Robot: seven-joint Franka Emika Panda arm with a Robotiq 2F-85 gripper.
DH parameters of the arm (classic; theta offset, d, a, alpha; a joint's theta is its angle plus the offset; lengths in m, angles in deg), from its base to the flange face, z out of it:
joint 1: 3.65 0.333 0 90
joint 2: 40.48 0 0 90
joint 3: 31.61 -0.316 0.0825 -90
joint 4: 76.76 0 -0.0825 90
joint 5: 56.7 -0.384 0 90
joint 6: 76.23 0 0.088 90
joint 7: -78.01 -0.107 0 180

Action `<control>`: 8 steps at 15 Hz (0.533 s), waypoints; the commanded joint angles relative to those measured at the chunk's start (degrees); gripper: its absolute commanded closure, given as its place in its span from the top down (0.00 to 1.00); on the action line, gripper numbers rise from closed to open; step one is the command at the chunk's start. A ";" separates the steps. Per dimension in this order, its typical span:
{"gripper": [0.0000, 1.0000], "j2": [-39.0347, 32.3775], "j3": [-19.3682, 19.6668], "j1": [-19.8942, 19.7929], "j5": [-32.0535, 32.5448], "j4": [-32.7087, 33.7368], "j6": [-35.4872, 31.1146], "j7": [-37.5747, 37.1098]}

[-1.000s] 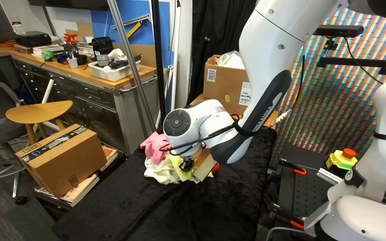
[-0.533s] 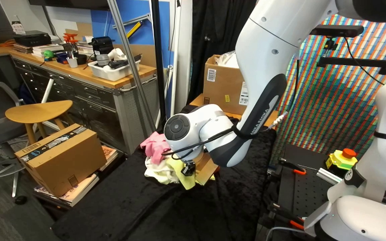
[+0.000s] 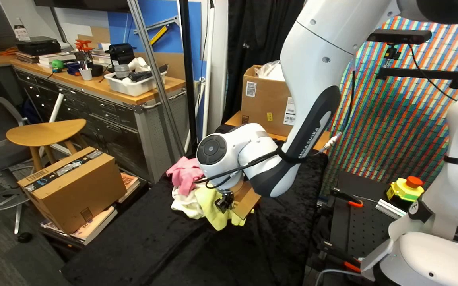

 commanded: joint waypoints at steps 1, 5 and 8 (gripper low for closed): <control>1.00 6.80 -2.80 -1.67 -1.65 -6.03 0.88 3.46; 0.99 15.78 -6.26 -3.06 -3.19 -13.63 -0.06 8.17; 1.00 24.12 -10.01 -4.58 -8.10 -19.95 -1.28 16.47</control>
